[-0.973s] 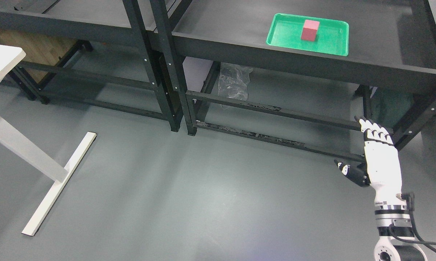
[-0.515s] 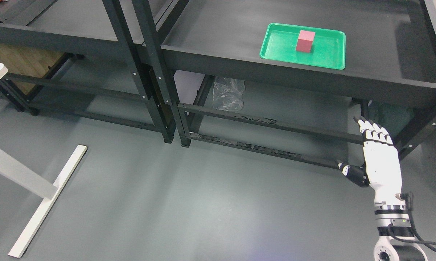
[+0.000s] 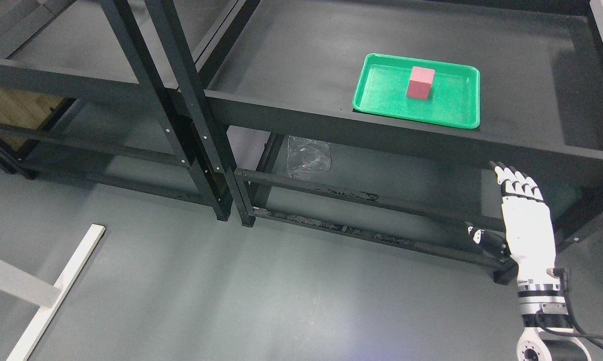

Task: Pick pink block from left shelf to tray
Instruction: 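Approach the shelf and move the right hand over the green tray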

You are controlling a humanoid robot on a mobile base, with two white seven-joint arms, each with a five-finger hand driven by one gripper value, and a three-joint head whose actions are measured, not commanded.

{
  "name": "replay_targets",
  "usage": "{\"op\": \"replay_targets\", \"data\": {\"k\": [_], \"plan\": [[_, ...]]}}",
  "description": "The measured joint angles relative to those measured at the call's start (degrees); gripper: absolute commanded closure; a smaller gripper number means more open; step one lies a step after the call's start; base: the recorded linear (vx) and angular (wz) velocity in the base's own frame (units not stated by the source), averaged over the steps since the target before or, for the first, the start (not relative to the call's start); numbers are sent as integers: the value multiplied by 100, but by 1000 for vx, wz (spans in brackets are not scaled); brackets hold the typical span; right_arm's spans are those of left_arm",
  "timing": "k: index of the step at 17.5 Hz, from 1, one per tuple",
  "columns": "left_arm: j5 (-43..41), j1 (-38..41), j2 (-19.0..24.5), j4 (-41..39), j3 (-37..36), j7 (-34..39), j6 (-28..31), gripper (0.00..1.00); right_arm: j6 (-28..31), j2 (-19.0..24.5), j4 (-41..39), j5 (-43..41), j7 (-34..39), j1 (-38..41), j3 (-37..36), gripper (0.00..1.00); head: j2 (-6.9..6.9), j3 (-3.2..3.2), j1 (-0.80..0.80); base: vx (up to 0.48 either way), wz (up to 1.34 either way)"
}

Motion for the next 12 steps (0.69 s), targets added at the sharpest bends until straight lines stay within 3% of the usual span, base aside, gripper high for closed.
{"op": "replay_targets", "data": {"k": [12], "plan": [[0,0,0,0,0,0,0,0,6,69,-2,-372,-157,-70,0,0,0,0,0,298,5]]}}
